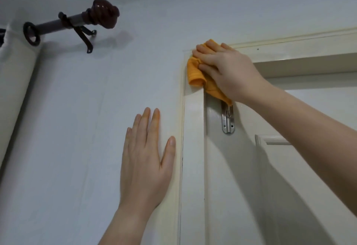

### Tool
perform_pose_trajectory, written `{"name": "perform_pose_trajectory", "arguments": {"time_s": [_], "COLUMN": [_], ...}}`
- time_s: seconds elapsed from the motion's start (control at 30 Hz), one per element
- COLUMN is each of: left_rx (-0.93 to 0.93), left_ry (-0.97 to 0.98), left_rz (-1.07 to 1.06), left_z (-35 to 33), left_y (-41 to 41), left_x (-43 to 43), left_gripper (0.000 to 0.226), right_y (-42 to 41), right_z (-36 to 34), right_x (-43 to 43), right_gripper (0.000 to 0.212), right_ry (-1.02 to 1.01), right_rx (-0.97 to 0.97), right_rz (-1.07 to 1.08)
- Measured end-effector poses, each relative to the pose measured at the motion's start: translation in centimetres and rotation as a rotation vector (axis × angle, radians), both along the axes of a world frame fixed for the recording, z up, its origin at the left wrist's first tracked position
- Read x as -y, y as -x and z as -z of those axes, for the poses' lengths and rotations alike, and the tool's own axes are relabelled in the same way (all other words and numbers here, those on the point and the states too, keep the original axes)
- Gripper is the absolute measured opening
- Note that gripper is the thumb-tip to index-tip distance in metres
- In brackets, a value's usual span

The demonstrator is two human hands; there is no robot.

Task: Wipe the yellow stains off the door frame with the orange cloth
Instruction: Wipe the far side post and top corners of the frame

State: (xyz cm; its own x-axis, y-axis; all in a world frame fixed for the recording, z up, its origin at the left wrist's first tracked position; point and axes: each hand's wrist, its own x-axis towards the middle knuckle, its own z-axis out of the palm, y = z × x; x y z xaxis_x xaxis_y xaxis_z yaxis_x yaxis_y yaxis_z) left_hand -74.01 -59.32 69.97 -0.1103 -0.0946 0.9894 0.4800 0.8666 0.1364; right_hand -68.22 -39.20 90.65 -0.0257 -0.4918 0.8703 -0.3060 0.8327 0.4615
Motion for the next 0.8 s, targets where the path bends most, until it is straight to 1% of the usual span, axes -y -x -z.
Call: {"name": "perform_pose_trajectory", "arguments": {"time_s": [0.1,0.17,0.3,0.4,0.47,0.53,0.6,0.67,0.73,0.8], "left_rx": [-0.008,-0.008,-0.013,0.000,0.006,0.010,0.007,0.008,0.001,-0.002], "left_ry": [0.018,0.042,0.092,0.122,0.127,0.139,0.149,0.143,0.128,0.114], "left_rz": [0.000,-0.001,0.003,0.001,-0.004,-0.008,-0.012,-0.009,-0.010,-0.012], "left_z": [0.0,0.2,0.9,2.1,2.7,3.0,2.9,3.0,3.2,3.6], "left_y": [0.2,0.2,0.4,0.7,0.7,0.6,0.6,0.5,0.5,0.4], "left_x": [0.3,0.7,2.0,3.1,3.8,4.0,4.0,4.1,4.0,3.8], "left_gripper": [0.071,0.071,0.071,0.071,0.071,0.071,0.071,0.071,0.071,0.071], "right_y": [0.2,1.0,2.1,2.3,2.4,2.3,2.2,2.0,2.2,2.0], "right_z": [1.4,3.5,10.4,17.0,19.3,18.1,15.2,13.0,13.2,15.4], "right_x": [2.9,4.2,4.9,5.6,6.0,6.0,6.2,6.5,6.6,6.7], "right_gripper": [0.044,0.043,0.045,0.048,0.050,0.051,0.052,0.053,0.056,0.058], "right_ry": [0.033,0.068,0.235,0.320,0.368,0.428,0.526,0.591,0.635,0.717], "right_rx": [0.017,0.023,0.095,0.091,0.125,0.133,0.163,0.182,0.174,0.211], "right_rz": [0.003,-0.040,-0.231,-0.276,-0.309,-0.355,-0.437,-0.469,-0.435,-0.409]}}
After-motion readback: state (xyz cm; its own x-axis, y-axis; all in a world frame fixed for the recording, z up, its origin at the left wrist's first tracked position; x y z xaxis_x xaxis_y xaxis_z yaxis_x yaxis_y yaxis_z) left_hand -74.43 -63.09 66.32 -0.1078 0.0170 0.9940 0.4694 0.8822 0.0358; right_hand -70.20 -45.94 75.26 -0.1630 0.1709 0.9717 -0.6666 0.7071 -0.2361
